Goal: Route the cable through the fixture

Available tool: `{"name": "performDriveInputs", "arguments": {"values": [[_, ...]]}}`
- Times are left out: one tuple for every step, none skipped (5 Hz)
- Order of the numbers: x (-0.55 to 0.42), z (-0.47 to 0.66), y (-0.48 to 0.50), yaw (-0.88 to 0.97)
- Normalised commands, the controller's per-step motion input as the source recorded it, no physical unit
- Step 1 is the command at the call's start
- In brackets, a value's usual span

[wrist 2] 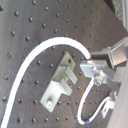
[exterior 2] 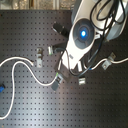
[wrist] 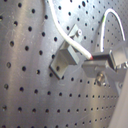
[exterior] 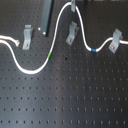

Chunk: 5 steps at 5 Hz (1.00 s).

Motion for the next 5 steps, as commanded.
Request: {"name": "performDriveInputs", "arguments": {"values": [[-0.238,0.20,0.316,0.35],[-0.154,0.25,0.366,0.18],[0.047,0.55,0.051,-0.06],[0.145,0.73,0.139,-0.21],[0.102,0.73,0.116,-0.25]]}}
